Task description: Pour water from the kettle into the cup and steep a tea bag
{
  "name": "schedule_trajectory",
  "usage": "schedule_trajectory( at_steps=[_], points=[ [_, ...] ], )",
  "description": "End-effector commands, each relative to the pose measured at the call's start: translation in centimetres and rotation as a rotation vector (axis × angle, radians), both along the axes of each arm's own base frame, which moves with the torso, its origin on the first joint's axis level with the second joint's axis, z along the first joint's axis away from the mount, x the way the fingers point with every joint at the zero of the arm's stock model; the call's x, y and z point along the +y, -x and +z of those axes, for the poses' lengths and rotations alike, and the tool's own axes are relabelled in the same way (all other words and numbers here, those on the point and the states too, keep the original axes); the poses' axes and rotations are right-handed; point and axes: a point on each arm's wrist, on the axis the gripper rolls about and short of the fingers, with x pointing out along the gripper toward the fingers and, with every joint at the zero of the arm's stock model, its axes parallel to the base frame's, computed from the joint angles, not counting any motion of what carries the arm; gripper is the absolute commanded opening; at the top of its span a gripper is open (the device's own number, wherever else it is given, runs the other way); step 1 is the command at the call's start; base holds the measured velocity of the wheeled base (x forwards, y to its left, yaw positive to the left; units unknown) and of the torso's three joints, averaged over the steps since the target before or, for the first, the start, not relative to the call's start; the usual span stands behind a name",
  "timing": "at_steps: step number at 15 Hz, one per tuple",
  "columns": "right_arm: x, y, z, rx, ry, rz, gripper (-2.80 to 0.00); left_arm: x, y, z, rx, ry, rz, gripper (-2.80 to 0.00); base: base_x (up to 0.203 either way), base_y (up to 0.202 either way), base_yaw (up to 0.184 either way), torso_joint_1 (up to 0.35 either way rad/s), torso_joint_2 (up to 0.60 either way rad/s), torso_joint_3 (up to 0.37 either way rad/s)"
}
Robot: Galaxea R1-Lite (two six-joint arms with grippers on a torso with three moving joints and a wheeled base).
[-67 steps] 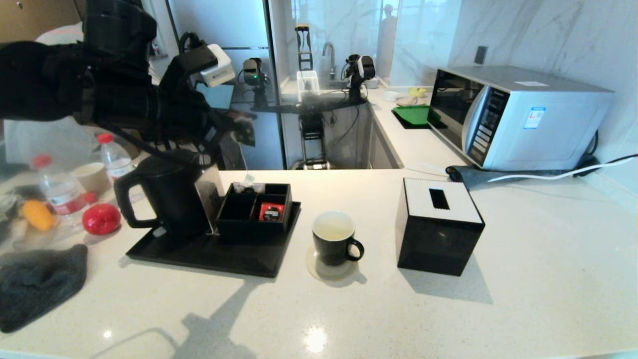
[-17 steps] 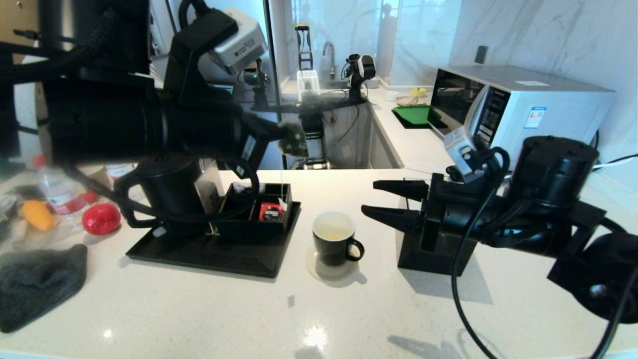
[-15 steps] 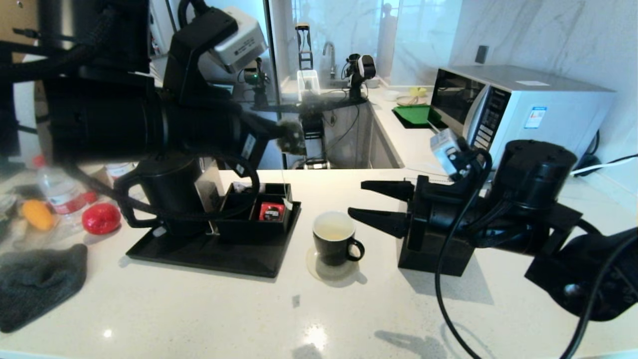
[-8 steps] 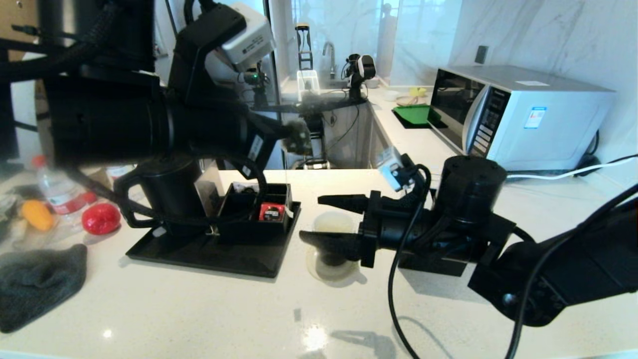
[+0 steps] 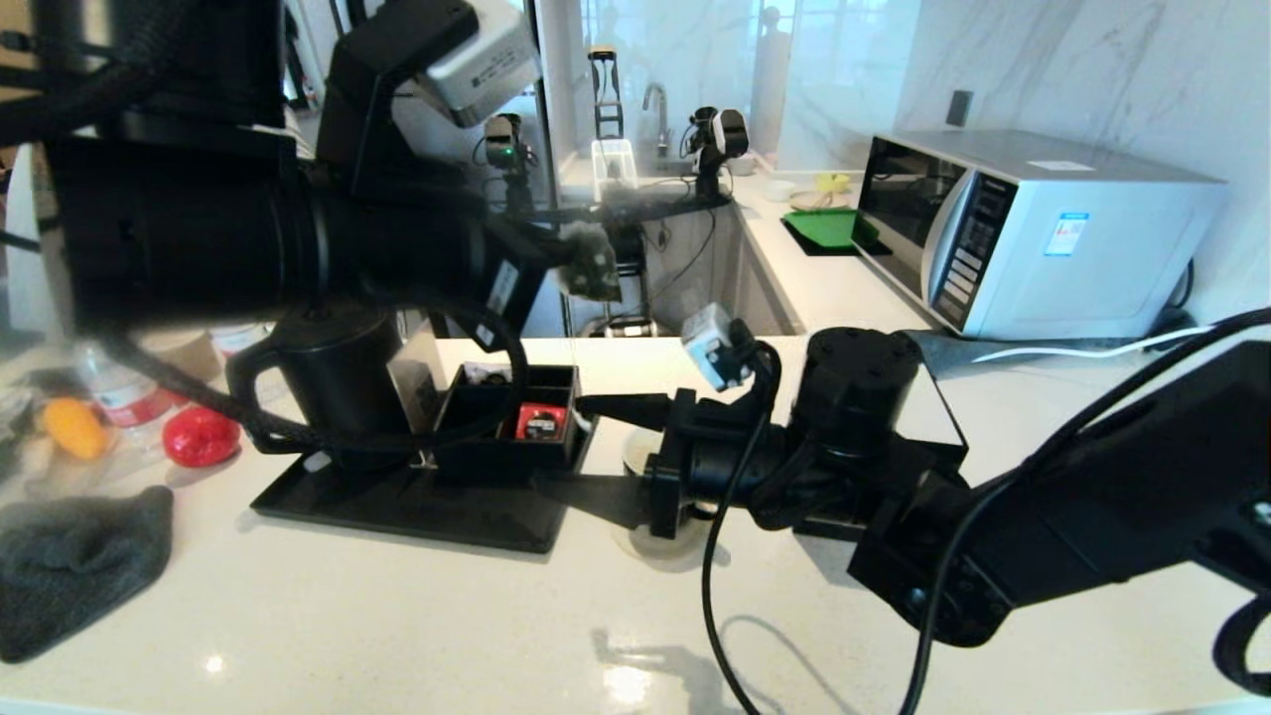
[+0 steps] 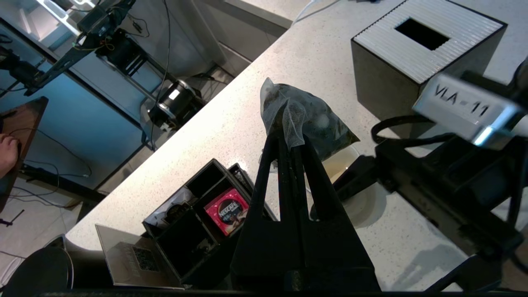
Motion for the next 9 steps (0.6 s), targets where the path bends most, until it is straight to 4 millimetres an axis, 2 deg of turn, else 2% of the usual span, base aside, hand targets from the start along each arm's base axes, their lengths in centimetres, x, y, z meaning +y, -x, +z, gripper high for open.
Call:
schedule_trajectory(
  at_steps=[1,9],
  points=[
    [0.8,-0.6,-0.9,0.005,0.004,0.008,0.0,0.2,0.3,0.3,-0.01,0.005,0.0,-2.8,0.0,0.0,0.0,0.0,0.0,0.0],
    [1.8,-1.6,-2.2,0.019,0.01,-0.014,0.0,0.6,1.0,0.7,-0.021,0.015,-0.003,-2.8,0.0,0.0,0.0,0.0,0.0,0.0]
  ],
)
